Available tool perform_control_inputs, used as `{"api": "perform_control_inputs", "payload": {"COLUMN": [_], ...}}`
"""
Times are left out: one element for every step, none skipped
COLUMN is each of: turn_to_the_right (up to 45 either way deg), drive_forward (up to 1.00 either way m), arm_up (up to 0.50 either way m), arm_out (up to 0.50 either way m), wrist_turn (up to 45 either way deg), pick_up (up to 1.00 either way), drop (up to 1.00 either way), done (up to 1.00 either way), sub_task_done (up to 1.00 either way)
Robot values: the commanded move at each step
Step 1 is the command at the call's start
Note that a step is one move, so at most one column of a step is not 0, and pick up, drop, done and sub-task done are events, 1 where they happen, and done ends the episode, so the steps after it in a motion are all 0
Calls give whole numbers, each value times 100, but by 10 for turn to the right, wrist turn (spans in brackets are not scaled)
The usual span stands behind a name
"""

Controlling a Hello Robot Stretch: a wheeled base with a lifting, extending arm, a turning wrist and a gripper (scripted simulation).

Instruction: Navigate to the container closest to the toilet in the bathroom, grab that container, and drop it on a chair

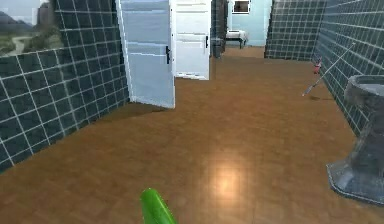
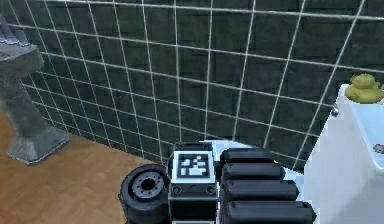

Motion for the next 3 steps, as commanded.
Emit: {"api": "perform_control_inputs", "payload": {"turn_to_the_right": [0,0,30], "drive_forward": [100,100,0], "arm_up": [0,0,0], "arm_out": [0,0,0], "wrist_turn": [0,0,0], "pick_up": [0,0,0], "drop": [0,0,0], "done": [0,0,0], "sub_task_done": [0,0,0]}}
